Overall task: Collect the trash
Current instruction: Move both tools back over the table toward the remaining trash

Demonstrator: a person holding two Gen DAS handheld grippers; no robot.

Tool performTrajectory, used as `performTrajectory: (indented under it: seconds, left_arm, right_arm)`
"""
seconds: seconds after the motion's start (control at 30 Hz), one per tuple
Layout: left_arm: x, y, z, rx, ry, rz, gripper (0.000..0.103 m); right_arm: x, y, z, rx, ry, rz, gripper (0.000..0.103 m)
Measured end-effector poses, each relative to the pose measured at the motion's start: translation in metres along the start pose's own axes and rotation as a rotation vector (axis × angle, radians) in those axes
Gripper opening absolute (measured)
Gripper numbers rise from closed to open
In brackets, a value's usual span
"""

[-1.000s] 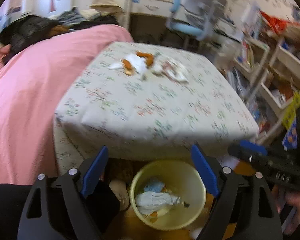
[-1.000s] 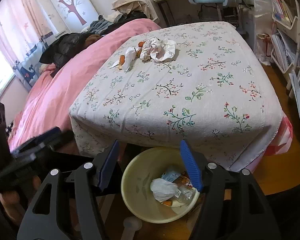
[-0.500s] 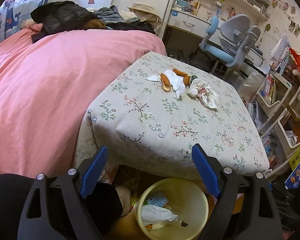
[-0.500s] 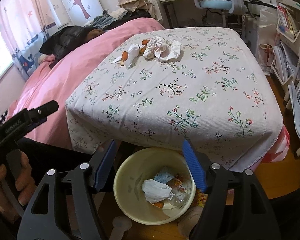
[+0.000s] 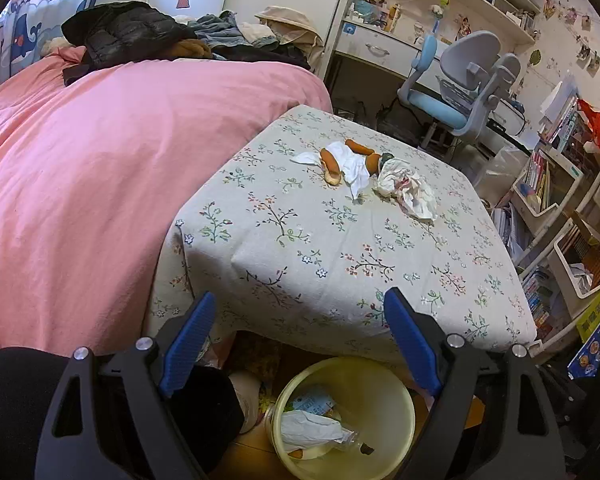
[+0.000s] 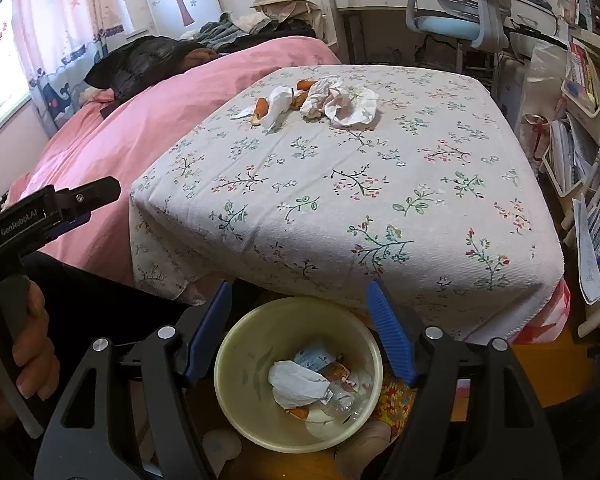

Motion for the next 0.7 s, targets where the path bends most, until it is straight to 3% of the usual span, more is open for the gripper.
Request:
performTrajectory:
  seconds: [0.7]
  left_arm:
    - [-0.0026,-0.0005,-0.0003,-0.007,-0.01,-0.004,0.082]
  right_arm:
    - [0.0017,-0.0017,0.0012,-0.001,-0.001,0.008,0.069]
Point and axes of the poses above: each gripper's, at about its wrist camera, not at the fingertips, and x roughly against the way its jaws point, z to its right, y to its underside, the point moved 10 cm from there along -x, roughly the way its jaws point, and after that the axes turned 14 degrees about -y, right-handed, at the moved point
